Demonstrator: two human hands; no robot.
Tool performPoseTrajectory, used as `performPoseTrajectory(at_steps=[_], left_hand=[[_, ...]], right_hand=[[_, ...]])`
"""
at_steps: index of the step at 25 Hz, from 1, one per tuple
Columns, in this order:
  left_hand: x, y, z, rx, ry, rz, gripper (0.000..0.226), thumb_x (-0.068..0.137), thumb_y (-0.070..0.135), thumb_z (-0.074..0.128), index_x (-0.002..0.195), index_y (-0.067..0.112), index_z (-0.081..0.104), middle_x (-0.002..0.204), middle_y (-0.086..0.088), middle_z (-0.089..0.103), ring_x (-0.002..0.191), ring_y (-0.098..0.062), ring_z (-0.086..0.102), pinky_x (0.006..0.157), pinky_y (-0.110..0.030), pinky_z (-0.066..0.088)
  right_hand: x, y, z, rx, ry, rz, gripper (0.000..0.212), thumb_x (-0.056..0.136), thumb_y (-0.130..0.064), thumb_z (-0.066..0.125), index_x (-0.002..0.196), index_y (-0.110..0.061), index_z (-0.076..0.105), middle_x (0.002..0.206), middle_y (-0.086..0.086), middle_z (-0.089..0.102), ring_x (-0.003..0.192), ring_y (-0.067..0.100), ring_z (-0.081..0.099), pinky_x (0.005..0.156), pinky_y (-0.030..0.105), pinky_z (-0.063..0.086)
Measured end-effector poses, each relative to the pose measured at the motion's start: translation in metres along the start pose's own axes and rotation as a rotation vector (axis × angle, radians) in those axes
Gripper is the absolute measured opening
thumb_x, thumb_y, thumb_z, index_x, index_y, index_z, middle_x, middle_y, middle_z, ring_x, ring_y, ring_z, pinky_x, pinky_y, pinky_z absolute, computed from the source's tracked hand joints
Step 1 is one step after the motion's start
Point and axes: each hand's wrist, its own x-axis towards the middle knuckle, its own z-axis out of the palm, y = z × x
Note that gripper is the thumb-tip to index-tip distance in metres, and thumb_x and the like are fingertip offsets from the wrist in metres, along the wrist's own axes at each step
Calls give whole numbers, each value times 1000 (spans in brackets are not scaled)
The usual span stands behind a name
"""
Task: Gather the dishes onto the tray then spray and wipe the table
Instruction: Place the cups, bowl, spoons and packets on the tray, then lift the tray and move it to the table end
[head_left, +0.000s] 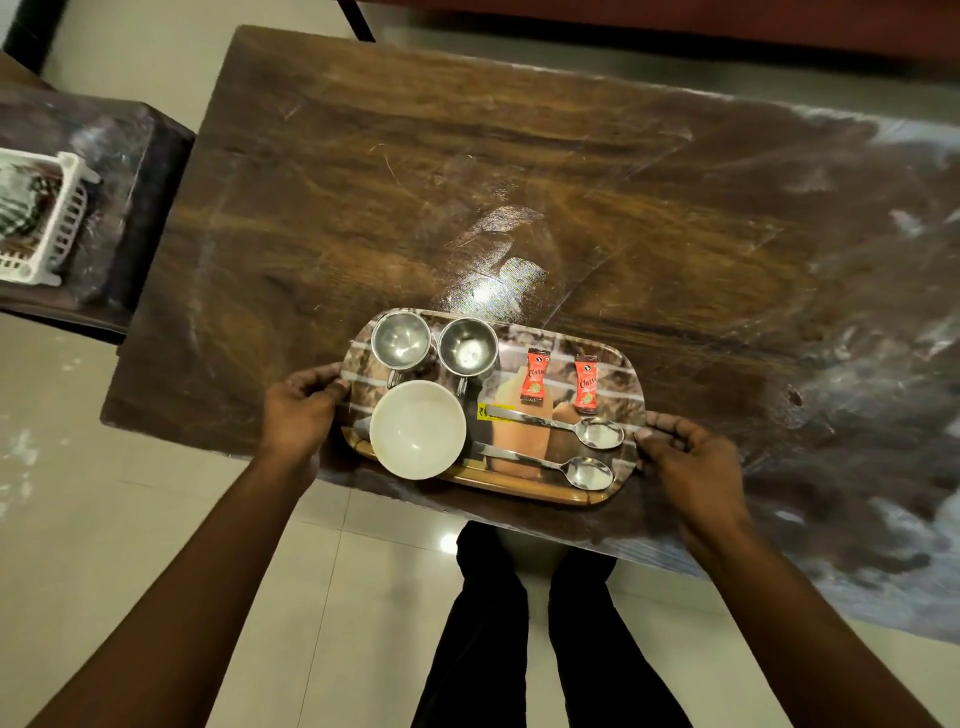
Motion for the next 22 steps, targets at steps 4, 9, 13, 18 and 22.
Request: performPoseTrajectory(at_steps=[4,9,13,18,22], left_hand=[[-29,8,-22,-72,5,-57,32,100,-6,64,131,-8,69,125,-31,73,96,-34,72,90,-48,62],[-93,48,-73,-150,9,-15,34,98,-7,66,131,-9,69,126,-32,73,100,-36,72,88,-44,61],[-159,91,-115,-242,25,19,33,97,-10,65,129,-12,69,125,-33,72,104,-39,71,97,-49,60],[-234,131,-178,-346,48,64,28,95,-11,65,122,-10,73,102,-21,79,81,-26,79,72,-29,66],[-263,141,-224,-447,53,85,23,93,-11,69,114,-5,76,90,-10,84,78,-21,82,69,-28,66]], right_hand=[[-23,-36,-3,-58,-22,-24,22,99,9,62,110,-7,74,85,0,80,69,4,76,61,15,59],[-79,-113,-13,-133,-102,-97,22,99,8,62,115,-2,73,94,9,79,76,16,74,69,23,64],[-130,-179,-20,-163,-171,-153,20,99,7,63,116,-1,72,100,14,78,82,19,74,76,27,64],[-188,-249,-19,-193,-234,-254,17,98,4,67,108,-8,75,85,-2,81,68,3,76,59,14,59],[-217,-289,4,-247,-282,-319,19,97,2,68,110,-8,77,91,8,83,74,12,79,58,20,61]])
